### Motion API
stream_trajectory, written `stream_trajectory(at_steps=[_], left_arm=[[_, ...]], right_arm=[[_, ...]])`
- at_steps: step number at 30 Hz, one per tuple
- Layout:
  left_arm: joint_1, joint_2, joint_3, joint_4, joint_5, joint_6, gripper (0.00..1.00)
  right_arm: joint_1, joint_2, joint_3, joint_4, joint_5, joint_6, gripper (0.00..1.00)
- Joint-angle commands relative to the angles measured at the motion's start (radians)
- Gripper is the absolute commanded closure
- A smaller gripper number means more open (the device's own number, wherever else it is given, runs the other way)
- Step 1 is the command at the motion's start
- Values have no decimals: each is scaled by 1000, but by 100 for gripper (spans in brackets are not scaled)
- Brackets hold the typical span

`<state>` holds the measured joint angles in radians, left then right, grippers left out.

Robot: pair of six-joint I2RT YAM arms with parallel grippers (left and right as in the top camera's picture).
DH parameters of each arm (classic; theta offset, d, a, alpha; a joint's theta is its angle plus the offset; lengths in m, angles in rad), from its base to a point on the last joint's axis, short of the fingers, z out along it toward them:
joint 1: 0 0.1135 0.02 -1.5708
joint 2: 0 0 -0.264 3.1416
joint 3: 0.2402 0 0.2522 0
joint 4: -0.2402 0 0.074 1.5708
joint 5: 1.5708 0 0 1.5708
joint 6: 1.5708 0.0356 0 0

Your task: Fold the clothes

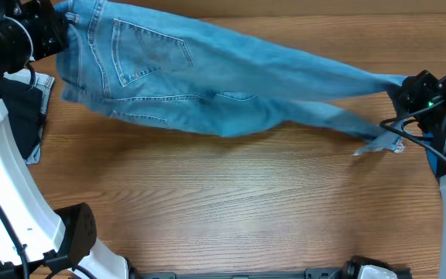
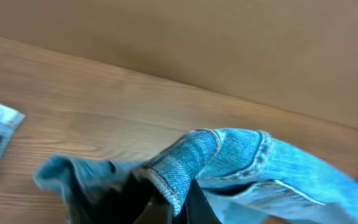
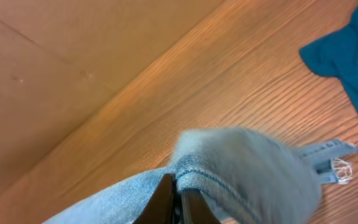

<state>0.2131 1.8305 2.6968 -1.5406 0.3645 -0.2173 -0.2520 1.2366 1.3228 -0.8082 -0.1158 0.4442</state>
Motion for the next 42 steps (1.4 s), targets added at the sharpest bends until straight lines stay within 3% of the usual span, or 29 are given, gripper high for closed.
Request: stream_trajectory(at_steps=[1, 7, 11, 13, 16, 20, 23, 25, 27, 28, 32, 36, 39, 42], left_arm=[[14, -34, 31, 6, 135, -30, 96], [12, -34, 28, -149, 20, 43, 96], [12, -32, 27, -126, 22, 57, 96], [11, -19, 27, -41, 48, 59, 96], [8, 44, 26, 211, 220, 55, 96], [3, 182, 26, 499, 374, -146, 96], [-6, 327, 26, 907, 577, -436, 96], [-12, 415, 26, 1299, 658, -715, 96], [-25, 466, 26, 1596, 652, -883, 96], [-26, 473, 26, 1664, 655, -913, 96], [-31, 471, 29, 1597, 845, -801, 96], [-47, 471, 29, 1152, 1065, -503, 96], [-45, 471, 29, 797, 1032, -246, 96], [-33, 468, 29, 423, 833, 11, 96]], right_arm=[[-8, -8, 9, 26, 20, -3, 96], [-8, -54, 15, 13, -35, -8, 96], [-7, -81, 15, 35, -46, -7, 96], [-7, -66, 14, 82, -93, -8, 96], [-7, 2, 14, 213, -176, -8, 96], [-8, 162, 15, 463, -314, -7, 96], [-37, 290, 47, 734, -443, 22, 96], [-95, 334, 136, 729, -468, 27, 96], [-159, 343, 215, 710, -486, 27, 96], [-190, 343, 248, 702, -523, 27, 96], [-257, 343, 307, 602, -700, 27, 96], [-232, 343, 307, 275, -761, -42, 96], [-182, 343, 307, 64, -760, -158, 96], [-117, 343, 307, -110, -700, -217, 96]])
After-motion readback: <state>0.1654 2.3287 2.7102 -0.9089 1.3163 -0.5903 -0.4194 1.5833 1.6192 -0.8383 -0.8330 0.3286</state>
